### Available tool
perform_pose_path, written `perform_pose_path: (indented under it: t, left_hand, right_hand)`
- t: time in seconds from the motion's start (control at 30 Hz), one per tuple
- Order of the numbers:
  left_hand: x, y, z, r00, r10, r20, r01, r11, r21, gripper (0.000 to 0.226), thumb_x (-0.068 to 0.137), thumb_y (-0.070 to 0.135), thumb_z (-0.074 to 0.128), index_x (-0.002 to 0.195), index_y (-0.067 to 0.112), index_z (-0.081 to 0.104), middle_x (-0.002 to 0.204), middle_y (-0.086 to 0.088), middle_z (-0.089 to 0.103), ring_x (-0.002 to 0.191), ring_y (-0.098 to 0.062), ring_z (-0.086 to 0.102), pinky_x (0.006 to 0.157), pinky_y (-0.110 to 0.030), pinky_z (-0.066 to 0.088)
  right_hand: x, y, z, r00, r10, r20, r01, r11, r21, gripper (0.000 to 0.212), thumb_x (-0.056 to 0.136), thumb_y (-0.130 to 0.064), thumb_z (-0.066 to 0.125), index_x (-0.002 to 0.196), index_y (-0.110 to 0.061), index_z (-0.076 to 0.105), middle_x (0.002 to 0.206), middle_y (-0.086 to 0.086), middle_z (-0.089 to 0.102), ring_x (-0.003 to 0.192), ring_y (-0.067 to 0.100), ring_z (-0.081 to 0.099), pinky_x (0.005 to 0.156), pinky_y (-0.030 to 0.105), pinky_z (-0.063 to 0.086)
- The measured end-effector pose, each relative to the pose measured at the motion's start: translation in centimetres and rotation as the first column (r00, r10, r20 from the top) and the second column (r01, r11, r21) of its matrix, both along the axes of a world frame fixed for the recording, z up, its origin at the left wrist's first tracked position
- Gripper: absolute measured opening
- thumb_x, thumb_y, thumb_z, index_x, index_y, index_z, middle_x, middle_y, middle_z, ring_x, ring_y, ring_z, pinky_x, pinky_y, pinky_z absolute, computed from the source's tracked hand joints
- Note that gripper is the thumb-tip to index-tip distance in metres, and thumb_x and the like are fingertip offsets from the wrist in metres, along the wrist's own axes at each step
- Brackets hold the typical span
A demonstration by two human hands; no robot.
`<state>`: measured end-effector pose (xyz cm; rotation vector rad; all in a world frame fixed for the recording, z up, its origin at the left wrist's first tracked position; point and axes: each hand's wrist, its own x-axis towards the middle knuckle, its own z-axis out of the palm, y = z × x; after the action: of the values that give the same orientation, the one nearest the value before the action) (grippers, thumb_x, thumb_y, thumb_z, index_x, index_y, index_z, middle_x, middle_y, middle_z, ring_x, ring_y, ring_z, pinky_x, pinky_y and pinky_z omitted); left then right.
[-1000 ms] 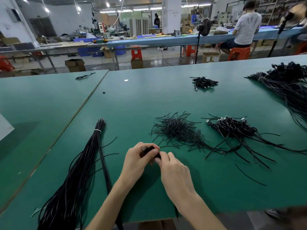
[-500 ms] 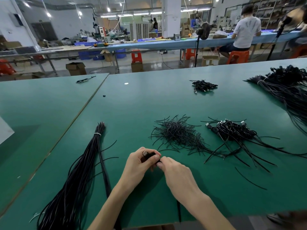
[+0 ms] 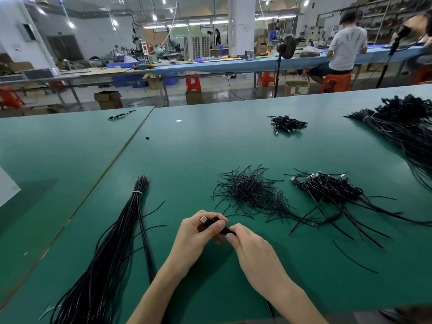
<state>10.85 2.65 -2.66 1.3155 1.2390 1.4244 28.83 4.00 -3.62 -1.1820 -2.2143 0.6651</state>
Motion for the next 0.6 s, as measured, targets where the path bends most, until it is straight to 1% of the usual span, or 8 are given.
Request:
perform_pose_path:
  t: [0.1,0.27,0.3,0.37,0.43,0.5,0.53,0.6]
  left_hand:
    - [0.0,0.0,0.0,0.998,-0.055,0.018,0.055,0.998,-0.019,0.010,0.092,0.018,0.073,0.098,0.011,0.078,0.085,-0.016,0.072,0.072,-0.028,0.066,0.071,-0.034,0.056]
    - [-0.1,0.2,0.3,0.984,-0.168,0.062,0.170,0.985,-0.038,0.016,0.094,0.017,0.074,0.107,0.009,0.076,0.088,-0.019,0.072,0.077,-0.026,0.066,0.076,-0.032,0.055]
    - [-0.1,0.3,0.6,0.975,-0.207,0.080,0.211,0.977,-0.040,0.020,0.093,0.017,0.075,0.112,0.009,0.074,0.091,-0.018,0.072,0.079,-0.025,0.066,0.078,-0.032,0.055]
    - [0.1,0.8,1.0,0.956,-0.279,0.093,0.285,0.957,-0.056,0.034,0.092,0.013,0.077,0.125,0.012,0.069,0.098,-0.013,0.072,0.082,-0.024,0.066,0.082,-0.032,0.054]
    - [0.6,2.0,1.5,0.967,-0.252,-0.043,0.250,0.967,-0.046,0.038,0.093,0.001,0.072,0.129,0.013,0.066,0.100,-0.008,0.073,0.085,-0.023,0.066,0.078,-0.032,0.055]
    - [1.0,3.7,1.6,0.945,-0.080,-0.318,0.085,0.996,0.002,0.040,0.094,-0.009,0.063,0.122,0.018,0.071,0.102,0.000,0.069,0.091,-0.018,0.065,0.076,-0.027,0.055]
    - [1.3,4.5,1.7,0.899,0.000,-0.438,0.014,0.999,0.029,0.043,0.093,-0.011,0.060,0.122,0.020,0.072,0.107,0.003,0.066,0.098,-0.016,0.063,0.081,-0.023,0.052]
    - [1.8,6.1,1.6,0.784,0.051,-0.618,-0.011,0.998,0.069,0.047,0.094,-0.008,0.059,0.132,0.019,0.068,0.123,0.002,0.059,0.117,-0.016,0.055,0.099,-0.021,0.044]
  right_hand:
    - [0.1,0.1,0.0,0.999,0.004,-0.042,-0.005,1.000,-0.029,0.025,0.110,-0.039,0.036,0.093,-0.031,0.053,0.081,-0.011,0.055,0.078,0.009,0.053,0.066,0.025,0.041]
    - [0.4,0.4,0.2,0.976,0.028,-0.215,-0.059,0.989,-0.139,0.029,0.111,-0.035,0.040,0.089,-0.030,0.058,0.087,-0.010,0.067,0.079,0.013,0.060,0.073,0.034,0.050]
    - [0.5,0.5,0.3,0.962,0.035,-0.270,-0.080,0.985,-0.156,0.030,0.111,-0.035,0.040,0.089,-0.031,0.060,0.085,-0.012,0.068,0.074,0.011,0.059,0.070,0.030,0.049]
    - [0.8,0.7,0.5,0.922,0.012,-0.387,-0.094,0.976,-0.194,0.032,0.110,-0.038,0.040,0.087,-0.031,0.061,0.072,-0.017,0.063,0.061,0.006,0.046,0.059,0.021,0.038]
    - [1.1,0.9,0.6,0.882,-0.056,-0.468,-0.068,0.967,-0.244,0.031,0.108,-0.040,0.042,0.084,-0.030,0.059,0.065,-0.011,0.049,0.060,0.009,0.037,0.059,0.028,0.033]
    - [1.3,1.1,0.6,0.860,-0.098,-0.501,-0.051,0.960,-0.275,0.031,0.108,-0.039,0.043,0.083,-0.027,0.058,0.065,-0.009,0.042,0.061,0.013,0.034,0.058,0.034,0.030]
    - [1.3,1.1,0.6,0.857,-0.104,-0.505,-0.048,0.959,-0.279,0.031,0.108,-0.038,0.043,0.084,-0.025,0.059,0.065,-0.010,0.041,0.061,0.013,0.034,0.057,0.033,0.030]
    - [1.2,1.2,0.5,0.854,-0.105,-0.509,-0.049,0.959,-0.279,0.031,0.108,-0.036,0.043,0.087,-0.020,0.059,0.064,-0.012,0.041,0.060,0.011,0.034,0.056,0.030,0.030]
